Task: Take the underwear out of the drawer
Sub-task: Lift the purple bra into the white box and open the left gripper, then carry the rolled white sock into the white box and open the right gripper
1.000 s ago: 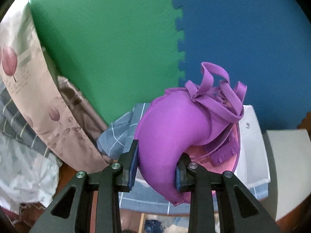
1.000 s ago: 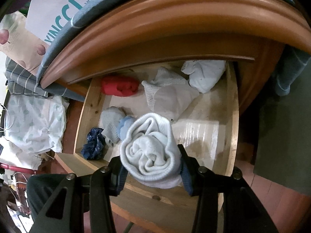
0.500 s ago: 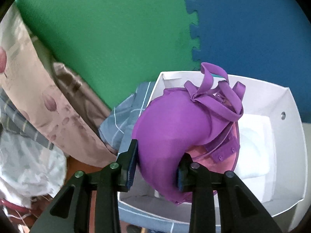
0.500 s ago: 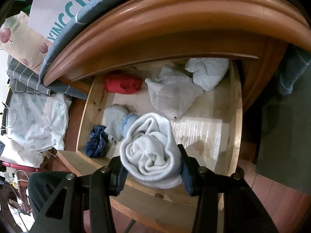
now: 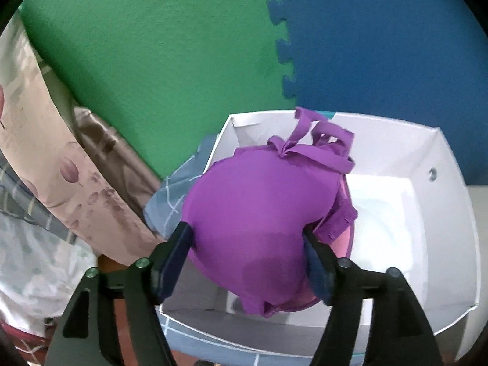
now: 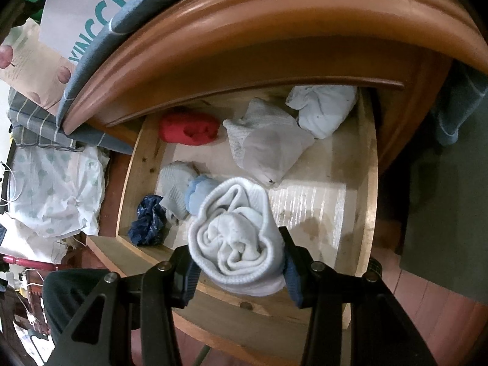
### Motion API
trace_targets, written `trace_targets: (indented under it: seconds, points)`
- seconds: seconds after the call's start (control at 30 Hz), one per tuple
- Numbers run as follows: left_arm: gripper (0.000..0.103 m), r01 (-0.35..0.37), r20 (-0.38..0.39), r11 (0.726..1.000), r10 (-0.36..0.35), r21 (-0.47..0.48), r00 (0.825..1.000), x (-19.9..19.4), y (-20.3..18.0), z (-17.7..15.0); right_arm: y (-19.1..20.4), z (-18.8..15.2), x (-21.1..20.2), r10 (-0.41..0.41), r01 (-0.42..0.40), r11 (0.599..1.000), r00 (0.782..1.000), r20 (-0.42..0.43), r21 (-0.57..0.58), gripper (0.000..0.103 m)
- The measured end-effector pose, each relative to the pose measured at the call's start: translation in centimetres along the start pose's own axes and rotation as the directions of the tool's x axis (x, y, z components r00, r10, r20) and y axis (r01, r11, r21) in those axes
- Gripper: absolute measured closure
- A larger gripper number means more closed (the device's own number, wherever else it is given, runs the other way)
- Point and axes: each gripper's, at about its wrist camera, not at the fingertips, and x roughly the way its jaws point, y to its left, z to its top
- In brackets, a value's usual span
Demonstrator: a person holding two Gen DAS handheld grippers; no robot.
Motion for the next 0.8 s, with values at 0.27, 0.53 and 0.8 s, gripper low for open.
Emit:
trace_targets:
  seconds: [0.27,0.53,0.8]
  points:
    - [0.029,0.098,0.108,0.995,-0.094,-0.035,0.990,-4.5,1.4,-1.8,-0.5,-0.1,0.4,-0.013,0.013,1.000,1.000,-0.010,-0.002,0.056]
    - [0.021,0.101,0.237,0.993,-0.082,-0.067,0.968,-10.7,5.6,-7.7,-0.2,0.0,0.7,-0.044,0.044,0.999,0.999,-0.001,-0.025,0.056]
    - [0.013,-0.014,0.269,0.985,0.061,-0.174,0.961,-9.7,9.4,-17.2,1.3,-0.6,-1.0,-0.086,0.100,0.987,0.990,0.112,-0.124,0.056]
